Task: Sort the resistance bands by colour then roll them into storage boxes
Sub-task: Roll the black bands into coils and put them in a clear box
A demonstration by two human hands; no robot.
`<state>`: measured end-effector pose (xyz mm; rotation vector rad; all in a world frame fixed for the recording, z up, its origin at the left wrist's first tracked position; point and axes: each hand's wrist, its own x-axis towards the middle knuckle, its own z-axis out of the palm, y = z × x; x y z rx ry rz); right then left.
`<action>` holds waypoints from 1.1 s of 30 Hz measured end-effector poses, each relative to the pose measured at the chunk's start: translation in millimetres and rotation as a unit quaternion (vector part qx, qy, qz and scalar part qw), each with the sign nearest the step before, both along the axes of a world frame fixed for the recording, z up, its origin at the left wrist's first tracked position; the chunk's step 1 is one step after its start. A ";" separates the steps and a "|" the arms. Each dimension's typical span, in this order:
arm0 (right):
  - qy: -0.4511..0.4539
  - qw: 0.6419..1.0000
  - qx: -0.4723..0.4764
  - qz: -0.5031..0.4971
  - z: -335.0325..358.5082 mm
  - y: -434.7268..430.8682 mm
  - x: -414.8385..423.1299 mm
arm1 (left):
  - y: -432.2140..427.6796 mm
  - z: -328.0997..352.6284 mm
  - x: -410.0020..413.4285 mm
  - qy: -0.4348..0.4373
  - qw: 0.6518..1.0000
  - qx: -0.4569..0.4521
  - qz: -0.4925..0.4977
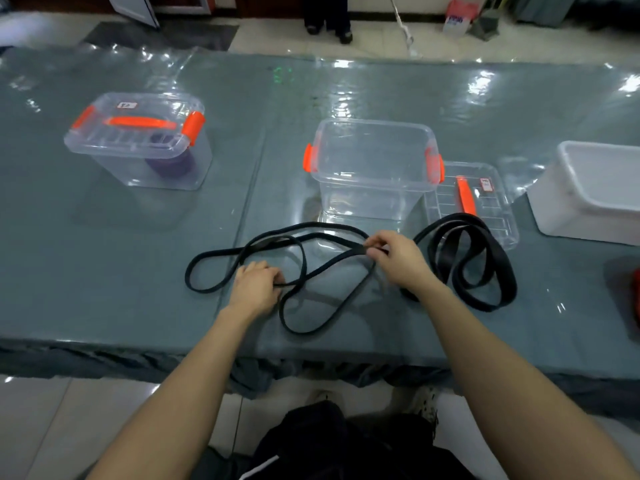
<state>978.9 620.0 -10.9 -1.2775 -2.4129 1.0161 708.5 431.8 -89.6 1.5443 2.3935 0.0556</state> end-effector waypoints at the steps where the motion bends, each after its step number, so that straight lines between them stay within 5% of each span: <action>1: 0.017 1.000 -0.012 -0.006 9.6 3.5 -4.9 | -2.8 0.3 -6.9 -0.012 1.000 -0.009 0.004; 8: 0.142 0.988 -0.020 -0.058 56.2 23.8 -30.3 | -15.4 27.7 -31.8 -0.189 0.968 0.124 0.111; 13: 0.178 0.980 -0.024 -0.088 68.3 28.0 -35.9 | -11.5 69.5 -36.0 -0.398 0.833 0.292 0.249; 21: 0.279 0.955 -0.044 -0.094 130.0 39.7 -55.7 | 10.0 195.3 -83.2 -0.436 0.776 0.398 0.222; 24: 0.298 0.952 -0.048 -0.057 161.5 42.1 -70.3 | 12.5 246.2 -97.1 -0.422 0.795 0.390 0.196; 28: 0.158 0.986 0.030 -0.035 180.6 50.6 -93.4 | 10.8 294.5 -101.2 -0.475 0.784 0.374 0.143; 33: 0.108 0.992 0.055 0.037 187.9 24.5 -134.6 | 4.6 347.2 -97.2 -0.389 0.857 0.336 0.042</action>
